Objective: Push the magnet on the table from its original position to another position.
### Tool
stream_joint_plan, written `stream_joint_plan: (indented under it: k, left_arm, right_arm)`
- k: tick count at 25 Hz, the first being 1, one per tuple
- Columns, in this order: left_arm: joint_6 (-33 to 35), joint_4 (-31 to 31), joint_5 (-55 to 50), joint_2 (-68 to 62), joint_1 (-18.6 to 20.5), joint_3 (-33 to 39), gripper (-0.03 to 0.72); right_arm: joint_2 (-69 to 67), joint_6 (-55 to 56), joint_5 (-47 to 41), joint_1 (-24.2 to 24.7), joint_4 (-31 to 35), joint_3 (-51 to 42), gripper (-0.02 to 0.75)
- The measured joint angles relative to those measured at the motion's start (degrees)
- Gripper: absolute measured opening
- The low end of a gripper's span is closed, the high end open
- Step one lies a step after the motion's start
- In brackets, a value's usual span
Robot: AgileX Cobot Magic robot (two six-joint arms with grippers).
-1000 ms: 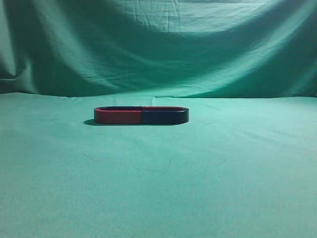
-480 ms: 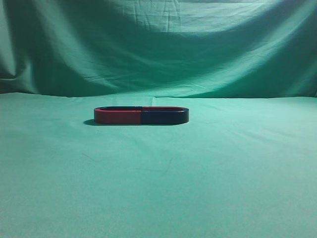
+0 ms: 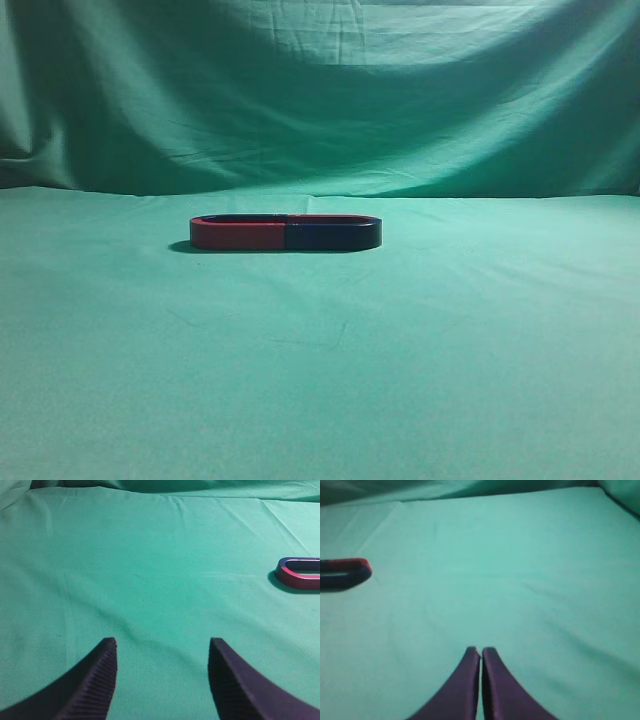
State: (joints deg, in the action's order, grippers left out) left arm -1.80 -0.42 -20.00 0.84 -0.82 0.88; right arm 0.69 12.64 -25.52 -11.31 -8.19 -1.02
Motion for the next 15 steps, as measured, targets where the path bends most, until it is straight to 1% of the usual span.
stream_joint_plan:
  k: [3, 15]
  left_arm:
    - [0.0, 0.0, 0.0, 0.0, 0.0, 0.0, 0.372]
    - [0.0, 0.0, 0.0, 0.0, 0.0, 0.0, 0.372]
  right_arm:
    - [0.0, 0.0, 1.4, 0.0, -0.3, -0.2, 0.0]
    - [0.0, -0.3, 1.8, 0.0, -1.3, -0.3, 0.0]
